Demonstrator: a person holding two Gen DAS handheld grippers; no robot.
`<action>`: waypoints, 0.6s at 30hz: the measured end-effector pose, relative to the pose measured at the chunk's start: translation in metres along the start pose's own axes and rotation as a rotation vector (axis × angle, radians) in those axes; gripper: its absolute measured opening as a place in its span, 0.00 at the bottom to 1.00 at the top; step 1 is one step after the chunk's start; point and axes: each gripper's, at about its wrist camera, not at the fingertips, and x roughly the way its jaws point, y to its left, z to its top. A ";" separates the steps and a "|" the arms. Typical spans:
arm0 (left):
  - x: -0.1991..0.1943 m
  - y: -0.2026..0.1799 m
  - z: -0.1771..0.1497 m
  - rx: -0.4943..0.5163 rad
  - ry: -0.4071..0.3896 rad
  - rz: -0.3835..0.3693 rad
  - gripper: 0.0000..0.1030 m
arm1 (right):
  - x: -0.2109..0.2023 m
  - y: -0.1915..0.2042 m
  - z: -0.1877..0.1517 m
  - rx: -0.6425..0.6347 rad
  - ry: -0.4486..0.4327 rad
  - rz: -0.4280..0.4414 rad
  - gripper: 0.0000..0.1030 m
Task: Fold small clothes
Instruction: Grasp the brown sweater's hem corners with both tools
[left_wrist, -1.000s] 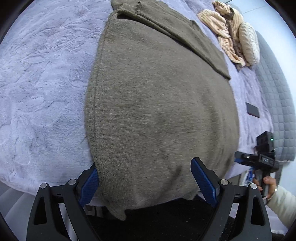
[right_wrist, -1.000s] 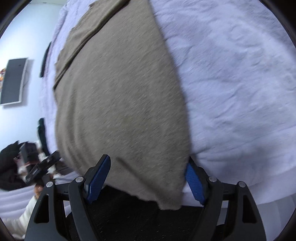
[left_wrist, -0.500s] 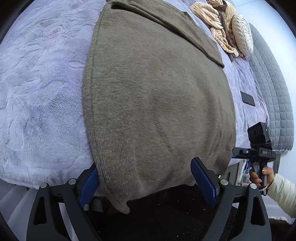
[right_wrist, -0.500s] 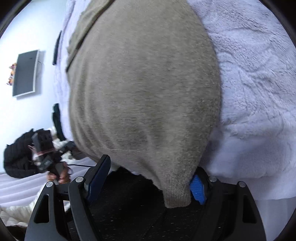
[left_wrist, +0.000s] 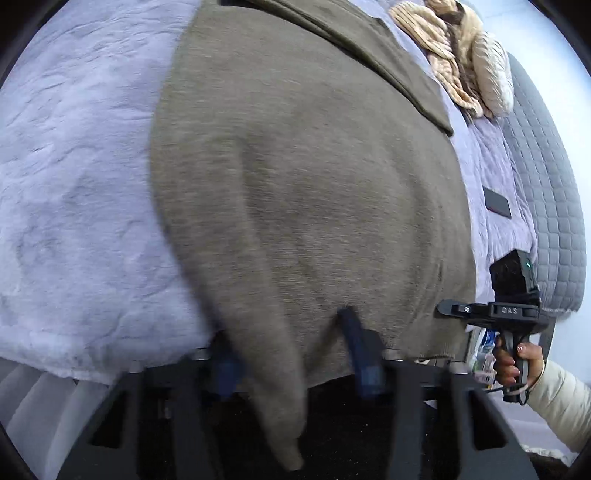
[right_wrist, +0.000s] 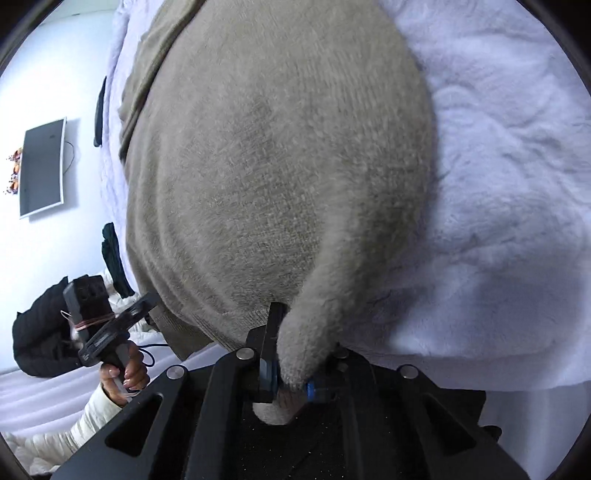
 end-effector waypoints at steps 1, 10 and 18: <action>-0.002 0.006 -0.001 -0.014 -0.001 -0.017 0.23 | -0.006 0.000 -0.003 -0.011 -0.004 0.009 0.11; -0.041 -0.002 0.007 -0.110 -0.111 -0.152 0.22 | -0.047 0.051 0.007 -0.117 -0.054 0.169 0.11; -0.083 -0.033 0.045 -0.150 -0.269 -0.207 0.22 | -0.088 0.083 0.038 -0.198 -0.094 0.257 0.11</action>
